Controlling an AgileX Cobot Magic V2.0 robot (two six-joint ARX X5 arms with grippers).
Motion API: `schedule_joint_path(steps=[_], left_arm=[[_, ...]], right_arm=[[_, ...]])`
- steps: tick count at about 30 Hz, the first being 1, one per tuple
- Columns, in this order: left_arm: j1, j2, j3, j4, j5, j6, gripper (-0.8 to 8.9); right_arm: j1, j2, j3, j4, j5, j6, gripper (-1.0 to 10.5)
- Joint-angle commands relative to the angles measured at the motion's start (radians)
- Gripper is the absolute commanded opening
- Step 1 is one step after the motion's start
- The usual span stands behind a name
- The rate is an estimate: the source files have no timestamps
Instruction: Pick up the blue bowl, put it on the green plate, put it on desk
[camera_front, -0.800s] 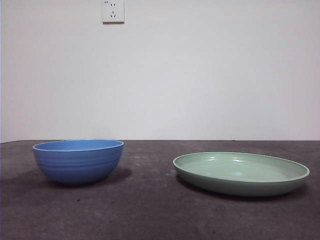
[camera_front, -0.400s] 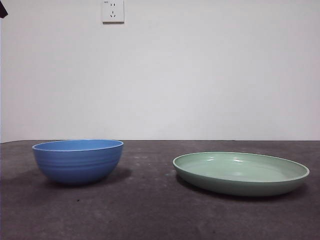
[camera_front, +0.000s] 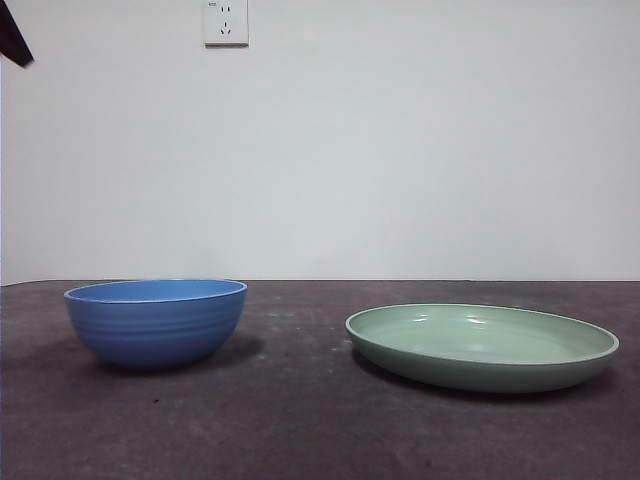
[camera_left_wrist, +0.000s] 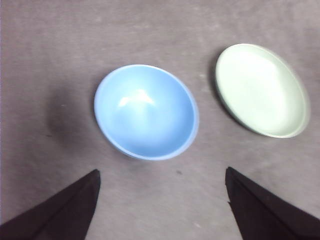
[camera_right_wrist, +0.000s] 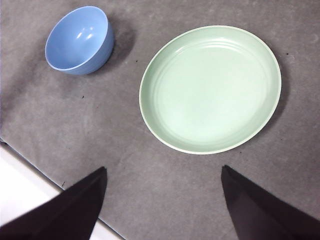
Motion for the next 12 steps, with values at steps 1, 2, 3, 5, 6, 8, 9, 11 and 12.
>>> schedule_joint_path(steps=[1,2,3,5,6,8,9,11,12], left_arm=[[-0.016,0.076,0.053,0.042,-0.036,-0.017,4.04],[-0.023,0.109,0.066,0.05,-0.042,-0.02,4.04],[-0.029,0.138,0.08,0.053,-0.047,-0.021,4.03],[-0.043,0.213,0.116,0.055,-0.085,-0.028,4.0],[-0.05,0.245,0.131,0.054,-0.11,-0.032,4.01],[-0.067,0.32,0.166,0.055,-0.153,-0.032,4.01],[-0.074,0.354,0.182,0.056,-0.167,-0.032,4.01],[-0.085,0.425,0.212,0.06,-0.19,-0.031,4.01],[-0.089,0.455,0.225,0.061,-0.2,-0.031,4.01]], right_arm=[[0.002,0.006,0.016,0.007,-0.002,-0.003,3.7],[0.002,0.006,0.016,0.007,-0.002,-0.003,3.7],[0.002,0.006,0.016,0.007,-0.002,-0.002,3.7],[0.002,0.006,0.016,0.007,-0.002,0.005,3.7],[0.002,0.006,0.016,0.007,-0.002,0.008,3.7],[0.002,0.006,0.016,0.008,-0.002,0.008,3.7],[0.002,0.006,0.016,0.008,-0.002,0.008,3.7],[0.002,0.006,0.016,0.008,-0.002,0.008,3.7],[0.002,0.006,0.016,0.008,-0.002,0.008,3.7]])
